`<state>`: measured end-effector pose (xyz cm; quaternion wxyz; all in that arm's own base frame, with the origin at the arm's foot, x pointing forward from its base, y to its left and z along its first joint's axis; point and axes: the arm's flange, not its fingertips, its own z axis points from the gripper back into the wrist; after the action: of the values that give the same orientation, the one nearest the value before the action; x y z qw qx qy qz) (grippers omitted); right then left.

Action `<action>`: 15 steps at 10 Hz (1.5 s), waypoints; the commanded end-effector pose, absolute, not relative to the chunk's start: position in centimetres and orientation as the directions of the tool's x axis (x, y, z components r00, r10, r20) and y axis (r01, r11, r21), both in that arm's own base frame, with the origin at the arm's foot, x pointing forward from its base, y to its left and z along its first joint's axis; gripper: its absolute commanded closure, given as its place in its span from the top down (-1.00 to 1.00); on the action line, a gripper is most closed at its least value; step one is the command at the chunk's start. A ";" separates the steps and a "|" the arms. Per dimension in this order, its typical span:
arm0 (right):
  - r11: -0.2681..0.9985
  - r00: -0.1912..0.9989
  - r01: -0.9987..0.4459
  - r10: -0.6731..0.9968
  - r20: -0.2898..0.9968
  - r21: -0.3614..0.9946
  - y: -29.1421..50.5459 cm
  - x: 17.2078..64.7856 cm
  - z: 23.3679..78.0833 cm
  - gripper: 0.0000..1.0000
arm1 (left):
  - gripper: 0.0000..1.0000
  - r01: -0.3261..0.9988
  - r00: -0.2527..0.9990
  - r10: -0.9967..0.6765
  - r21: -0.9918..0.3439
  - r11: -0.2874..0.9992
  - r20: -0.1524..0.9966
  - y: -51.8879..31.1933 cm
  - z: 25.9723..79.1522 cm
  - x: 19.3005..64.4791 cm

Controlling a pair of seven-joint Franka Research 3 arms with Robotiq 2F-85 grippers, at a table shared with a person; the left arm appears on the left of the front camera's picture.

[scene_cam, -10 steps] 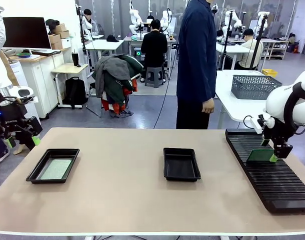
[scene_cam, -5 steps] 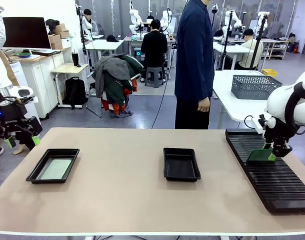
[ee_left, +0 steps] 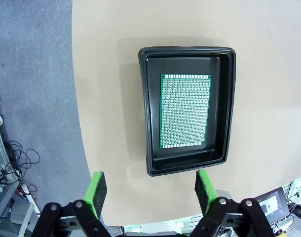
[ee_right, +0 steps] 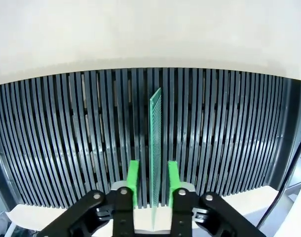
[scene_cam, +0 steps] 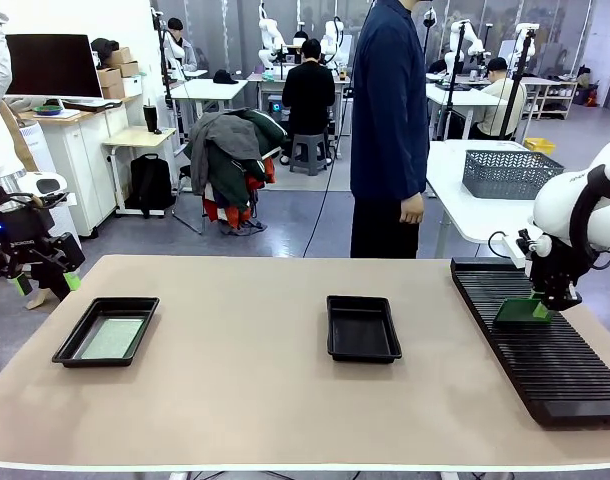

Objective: Inspect and transfer BCBs to ESD trays.
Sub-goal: Pick up the Blank PCB from the PCB Rack and place it in the right ESD tray.

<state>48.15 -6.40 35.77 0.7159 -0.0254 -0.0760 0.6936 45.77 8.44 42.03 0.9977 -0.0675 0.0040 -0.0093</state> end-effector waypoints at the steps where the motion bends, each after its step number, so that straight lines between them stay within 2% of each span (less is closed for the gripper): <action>1: 0.041 0.034 -0.991 0.998 0.058 -0.131 -6.4 47.7 35.9 -0.56 | 0.91 0.017 1.000 -0.018 -0.132 0.991 -0.003 8.4 41.9 45.8; 4: 0.043 0.037 -0.991 0.998 0.051 -0.127 -6.4 47.8 35.8 -0.94 | 0.91 0.017 1.000 -0.018 -0.132 0.991 -0.003 8.4 41.9 45.8; 5: 0.044 0.037 -0.991 0.998 0.054 -0.126 -6.4 47.9 35.9 -1.00 | 0.91 0.017 1.000 -0.018 -0.132 0.991 -0.003 8.4 41.9 45.8; 13: 0.035 0.025 -0.989 0.997 0.071 -0.142 -6.4 48.3 36.0 -0.96 | 0.91 0.017 1.000 -0.018 -0.132 0.991 -0.003 8.4 41.9 45.8; 15: 0.019 0.012 -0.987 0.999 0.048 -0.159 -6.1 46.9 40.2 -0.96 | 0.91 0.017 1.000 -0.018 -0.132 0.991 -0.003 8.4 41.9 45.8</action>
<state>47.96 -6.23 37.77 0.7109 -0.0337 -0.0813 0.6978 45.77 8.44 42.02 0.9977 -0.0675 0.0040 -0.0093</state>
